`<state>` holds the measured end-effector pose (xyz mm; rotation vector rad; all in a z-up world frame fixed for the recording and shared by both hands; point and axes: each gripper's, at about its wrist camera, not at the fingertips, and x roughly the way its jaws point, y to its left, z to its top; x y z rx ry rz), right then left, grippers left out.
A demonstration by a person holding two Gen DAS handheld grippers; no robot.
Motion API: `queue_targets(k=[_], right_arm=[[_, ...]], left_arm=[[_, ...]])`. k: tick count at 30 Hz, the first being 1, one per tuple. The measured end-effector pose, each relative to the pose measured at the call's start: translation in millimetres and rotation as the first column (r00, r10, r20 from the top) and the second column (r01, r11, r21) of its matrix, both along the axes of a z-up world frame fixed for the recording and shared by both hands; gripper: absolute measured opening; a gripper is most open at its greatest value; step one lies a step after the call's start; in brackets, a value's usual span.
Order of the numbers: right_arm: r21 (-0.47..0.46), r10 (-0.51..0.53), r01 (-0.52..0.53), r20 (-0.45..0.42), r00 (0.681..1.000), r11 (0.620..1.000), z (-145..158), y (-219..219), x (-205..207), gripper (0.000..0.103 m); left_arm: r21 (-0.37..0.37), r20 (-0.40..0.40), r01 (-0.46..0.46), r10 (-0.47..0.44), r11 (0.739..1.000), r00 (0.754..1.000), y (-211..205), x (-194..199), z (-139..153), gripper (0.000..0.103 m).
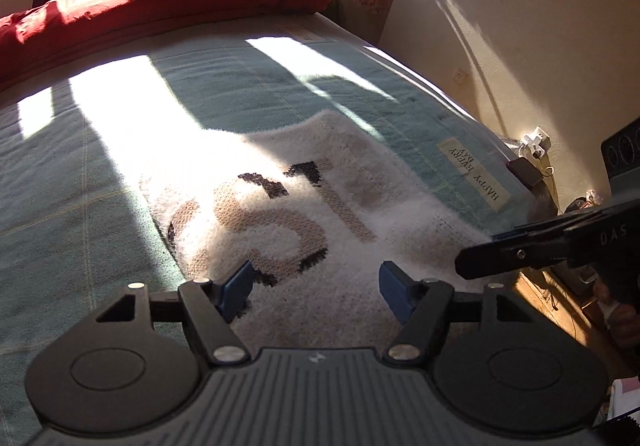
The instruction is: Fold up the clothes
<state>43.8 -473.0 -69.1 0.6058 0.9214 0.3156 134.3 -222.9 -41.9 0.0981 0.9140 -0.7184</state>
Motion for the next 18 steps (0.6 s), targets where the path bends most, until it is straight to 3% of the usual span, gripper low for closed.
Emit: queue_targets(k=[1,2,3,4,10,14,18], right_arm=[[-0.017,0.006,-0.006,-0.003,1.0,1.0,-2,4,3,0.049],[-0.035,0.01,-0.01,-0.01,1.0,0.999,-3,7,7,0.043],[-0.053,0.014,-0.015,-0.02,1.0,0.998,-6,10,10,0.027],[-0.072,0.018,-0.02,-0.032,0.999,0.997,-8,13,12,0.02],[-0.171,-0.002,0.007,0.026,1.0,0.985,19,2,-5,0.018],[-0.164,-0.036,0.03,-0.033,0.999,0.986,2,-12,-9,0.017],[-0.13,-0.047,0.042,-0.036,0.998,0.991,0,-16,-8,0.018]], left_arm=[[-0.008,-0.015,-0.009,0.009,1.0,1.0,1,1,-3,0.07],[-0.013,-0.026,-0.012,0.012,1.0,1.0,2,2,-5,0.069],[-0.017,-0.027,-0.012,0.011,1.0,1.0,2,3,-6,0.069],[-0.015,-0.02,-0.011,0.011,1.0,1.0,3,2,-6,0.07],[-0.03,0.02,0.029,-0.029,0.999,0.999,5,2,1,0.072],[-0.029,-0.015,0.09,-0.09,0.996,0.996,-10,8,-11,0.074],[0.008,-0.057,0.12,-0.119,0.993,0.991,-23,14,-33,0.08]])
